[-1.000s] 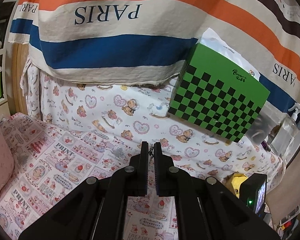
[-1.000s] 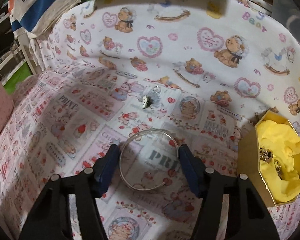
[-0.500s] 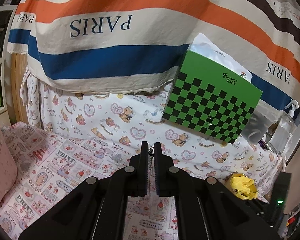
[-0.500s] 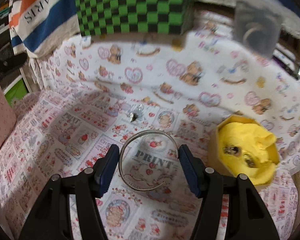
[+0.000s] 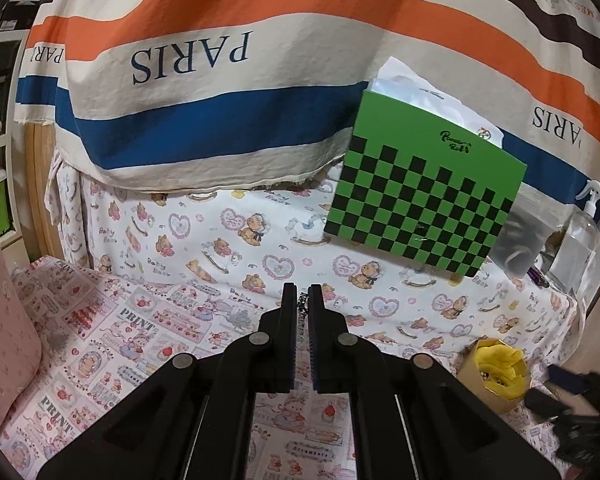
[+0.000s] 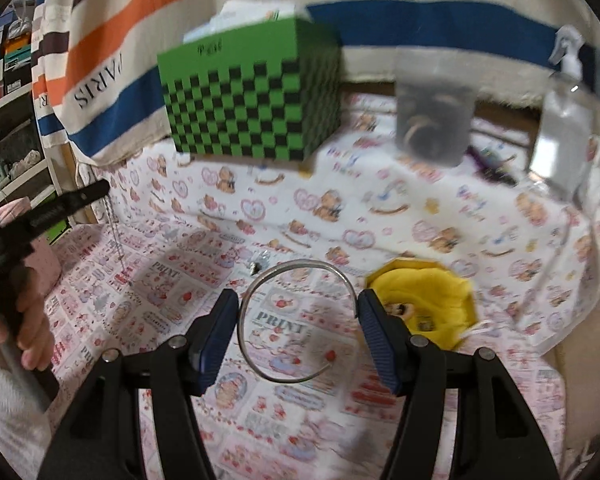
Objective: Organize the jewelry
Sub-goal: 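Grasp the bangle rim with the right tool and lift it over the box, then lower the bangle onto the yellow cloth and open the right tool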
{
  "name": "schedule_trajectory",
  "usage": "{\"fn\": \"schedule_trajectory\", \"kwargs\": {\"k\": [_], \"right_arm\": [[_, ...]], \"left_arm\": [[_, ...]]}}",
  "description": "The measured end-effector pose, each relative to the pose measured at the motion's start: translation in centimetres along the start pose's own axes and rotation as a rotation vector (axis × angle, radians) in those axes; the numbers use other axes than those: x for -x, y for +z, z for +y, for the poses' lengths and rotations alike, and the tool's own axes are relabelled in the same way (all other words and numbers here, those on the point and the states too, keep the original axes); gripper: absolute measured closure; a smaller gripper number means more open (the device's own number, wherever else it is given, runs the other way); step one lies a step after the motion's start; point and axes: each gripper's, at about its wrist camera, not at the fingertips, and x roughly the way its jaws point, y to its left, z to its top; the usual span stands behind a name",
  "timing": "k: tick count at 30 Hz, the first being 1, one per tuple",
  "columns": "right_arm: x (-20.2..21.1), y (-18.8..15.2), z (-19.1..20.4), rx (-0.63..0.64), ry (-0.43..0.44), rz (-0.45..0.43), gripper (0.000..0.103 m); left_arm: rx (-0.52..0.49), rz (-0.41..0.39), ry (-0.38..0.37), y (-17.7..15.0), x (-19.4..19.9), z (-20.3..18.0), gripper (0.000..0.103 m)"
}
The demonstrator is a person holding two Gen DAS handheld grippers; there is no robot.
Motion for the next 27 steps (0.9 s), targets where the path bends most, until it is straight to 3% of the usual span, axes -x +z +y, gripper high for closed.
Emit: {"fn": "schedule_trajectory", "kwargs": {"k": [7, 18, 23, 27], "right_arm": [[3.4, 0.1, -2.6, -0.037, -0.021, -0.069, 0.043], [5.6, -0.6, -5.1, -0.055, -0.065, -0.134, 0.043], [6.0, -0.5, -6.3, -0.08, -0.093, -0.199, 0.043], [4.7, -0.1, -8.0, -0.145, -0.096, -0.187, 0.043]], "left_arm": [[-0.051, -0.028, -0.007, -0.2, 0.7, -1.4, 0.099], [-0.112, -0.051, -0.03, -0.8, 1.6, -3.5, 0.099], [-0.1, -0.096, -0.008, -0.8, 2.8, -4.0, 0.099], [-0.122, -0.095, -0.025, -1.0, 2.8, -4.4, 0.099]]}}
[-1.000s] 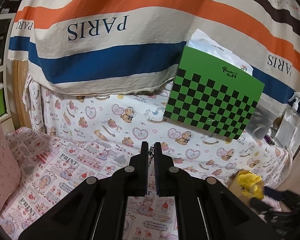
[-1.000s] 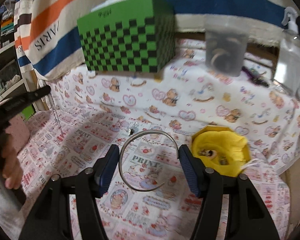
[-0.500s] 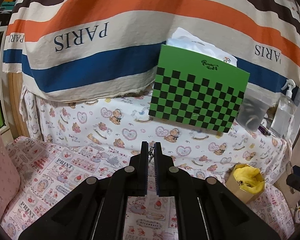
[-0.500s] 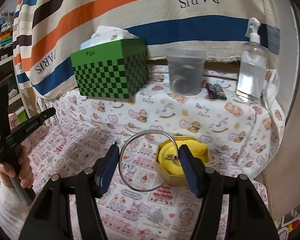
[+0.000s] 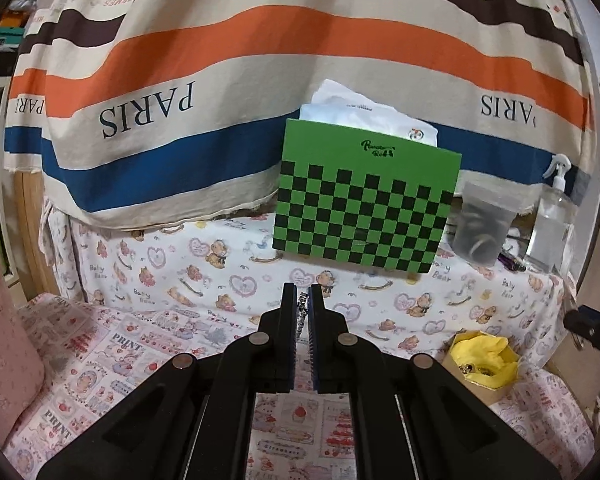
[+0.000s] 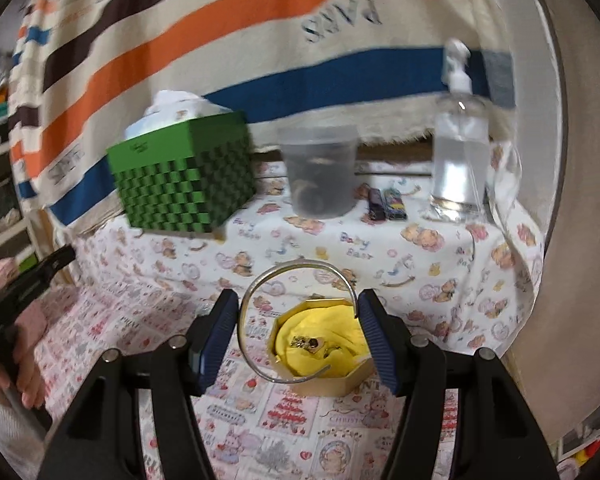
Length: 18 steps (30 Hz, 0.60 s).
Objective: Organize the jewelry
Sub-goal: 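Lower the bangle onto the yellow cloth and open the right tool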
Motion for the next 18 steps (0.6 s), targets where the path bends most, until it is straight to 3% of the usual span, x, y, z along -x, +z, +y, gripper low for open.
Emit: {"fn": "schedule_trajectory", "kwargs": {"k": [4, 9, 18], "right_arm": [[-1.9, 0.0, -1.2, -0.029, -0.043, 0.007, 0.043], [-5.6, -0.8, -1.4, -0.03, -0.063, 0.074, 0.043], [-8.4, -2.6, -1.9, -0.063, -0.036, 0.091, 0.043]], "left_arm": [[0.025, 0.05, -0.021, -0.3, -0.9, 0.2, 0.099], [0.02, 0.071, 0.005, -0.8, -1.9, 0.4, 0.099], [0.012, 0.072, 0.018, -0.9, -2.0, 0.4, 0.099]]}}
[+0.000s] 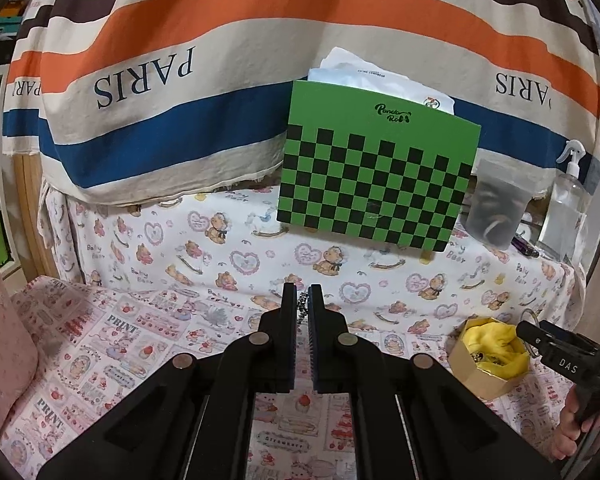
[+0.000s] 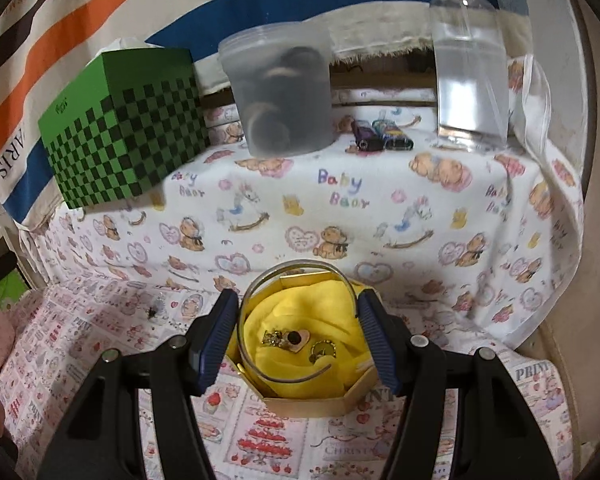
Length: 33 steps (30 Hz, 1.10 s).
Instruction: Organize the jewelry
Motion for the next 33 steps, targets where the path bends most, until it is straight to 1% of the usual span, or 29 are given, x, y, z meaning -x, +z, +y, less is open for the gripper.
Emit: {"fn": "schedule_trajectory", "kwargs": {"k": [4, 5, 6, 7, 9, 10, 12, 14, 17, 19, 20, 22, 23, 24, 25, 28, 30, 33], "right_arm": [[-0.4, -0.1, -0.4, -0.026, 0.027, 0.008, 0.043], [-0.3, -0.1, -0.5, -0.037, 0.042, 0.01, 0.037], [-0.1, -0.1, -0.6, -0.044, 0.064, 0.006, 0.034], [0.2, -0.1, -0.7, -0.044, 0.081, 0.002, 0.034], [1.1, 0.0, -0.7, -0.036, 0.107, -0.016, 0.027], [1.7, 0.1, -0.9, -0.042, 0.117, -0.03, 0.026], [2.4, 0.4, -1.4, -0.069, 0.13, -0.041, 0.025], [2.9, 0.7, -2.5, -0.123, 0.135, -0.047, 0.025], [3.3, 1.0, -4.2, -0.195, 0.112, -0.057, 0.023], [3.5, 0.9, -5.1, -0.207, 0.072, -0.068, 0.023], [3.6, 0.9, -5.5, -0.213, 0.054, -0.07, 0.021], [3.4, 0.8, -6.2, -0.233, 0.023, -0.071, 0.015], [3.3, 0.7, -6.5, -0.247, -0.008, -0.071, 0.011], [3.3, 0.6, -6.7, -0.253, -0.033, -0.072, 0.011], [3.1, 0.6, -6.9, -0.251, -0.043, -0.072, 0.011], [2.7, 0.4, -7.2, -0.262, -0.052, -0.069, 0.009], [2.2, 0.2, -7.3, -0.268, -0.05, -0.057, 0.008], [1.6, -0.1, -7.4, -0.268, -0.063, -0.034, 0.008]], "left_arm": [[-0.018, -0.016, 0.011, -0.1, 0.2, -0.2, 0.099], [-0.027, -0.016, 0.011, -0.2, 0.1, -0.4, 0.099], [-0.031, -0.014, 0.006, -0.1, 0.1, -0.5, 0.099], [-0.026, -0.007, -0.005, -0.1, 0.2, -0.6, 0.099], [-0.011, -0.007, -0.043, 0.4, 0.7, -1.0, 0.099], [-0.009, -0.017, -0.06, 0.8, 1.1, -1.4, 0.099], [-0.022, -0.034, -0.07, 1.7, 1.7, -2.6, 0.099], [-0.04, -0.038, -0.085, 2.7, 2.0, -4.4, 0.099], [-0.055, -0.005, -0.142, 4.0, 1.8, -7.1, 0.099], [-0.072, 0.018, -0.176, 4.7, 1.3, -9.2, 0.099], [-0.079, 0.026, -0.184, 4.9, 1.0, -10.4, 0.099], [-0.097, 0.045, -0.175, 4.7, 0.3, -12.5, 0.099], [-0.117, 0.051, -0.172, 4.5, 0.1, -13.4, 0.099], [-0.134, 0.055, -0.175, 4.2, -0.2, -14.4, 0.099], [-0.148, 0.064, -0.181, 4.0, -0.7, -15.2, 0.099], [-0.162, 0.128, -0.209, 3.7, -2.7, -17.3, 0.099], [-0.178, 0.143, -0.224, 3.6, -3.7, -18.6, 0.099], [-0.206, 0.161, -0.225, 3.1, -5.0, -20.1, 0.099]]}}
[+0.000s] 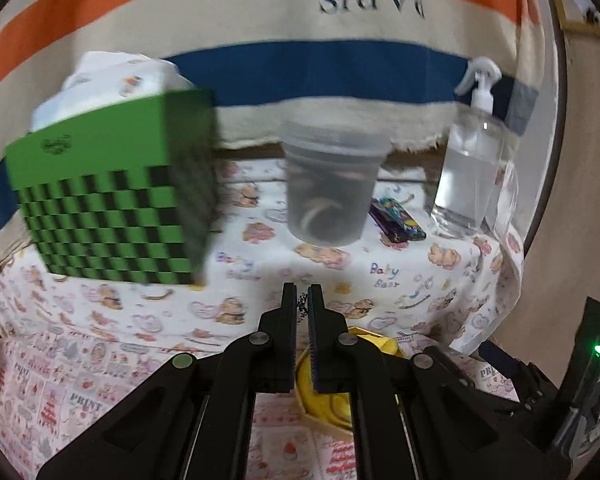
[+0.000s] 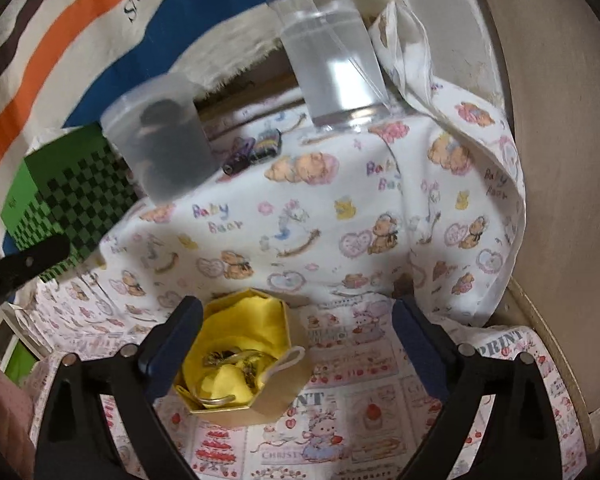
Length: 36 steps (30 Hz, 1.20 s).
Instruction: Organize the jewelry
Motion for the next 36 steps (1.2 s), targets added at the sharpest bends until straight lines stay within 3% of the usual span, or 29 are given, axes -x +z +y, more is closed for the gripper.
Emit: {"fn": "schedule_trajectory", "kwargs": {"k": [5, 9, 11, 14, 19, 24, 29, 33, 36], "right_arm": [[0.4, 0.2, -0.4, -0.018, 0.002, -0.012, 0.008], [0.5, 0.3, -0.6, -0.028, 0.001, -0.016, 0.008], [0.4, 0.3, -0.5, -0.02, -0.008, -0.015, 0.008], [0.4, 0.3, -0.5, -0.017, -0.014, -0.016, 0.008], [0.5, 0.3, -0.5, -0.015, -0.013, -0.019, 0.008], [0.5, 0.3, -0.3, -0.007, -0.011, -0.017, 0.008], [1.0, 0.3, 0.3, 0.021, -0.014, -0.042, 0.004], [1.4, 0.2, 0.7, 0.037, -0.019, -0.069, 0.001], [1.4, 0.1, 0.9, 0.052, -0.027, -0.073, 0.0]], "left_arm": [[0.025, 0.017, -0.009, -0.4, -1.2, -0.4, 0.099], [0.076, 0.053, -0.082, -0.8, -1.9, -0.2, 0.099], [0.062, 0.056, -0.078, -0.9, -2.0, -0.5, 0.097], [0.017, 0.065, -0.046, -1.3, -2.1, -0.8, 0.061], [-0.015, 0.021, -0.039, -1.4, -0.2, -0.2, 0.059], [-0.013, -0.032, 0.01, -1.6, 2.2, 1.9, 0.042], [-0.009, -0.142, 0.117, -3.2, 5.0, 5.6, 0.021], [0.02, -0.153, 0.162, -3.9, 5.0, 8.9, 0.019], [0.118, -0.133, 0.165, -4.2, 4.3, 11.8, 0.019]]}}
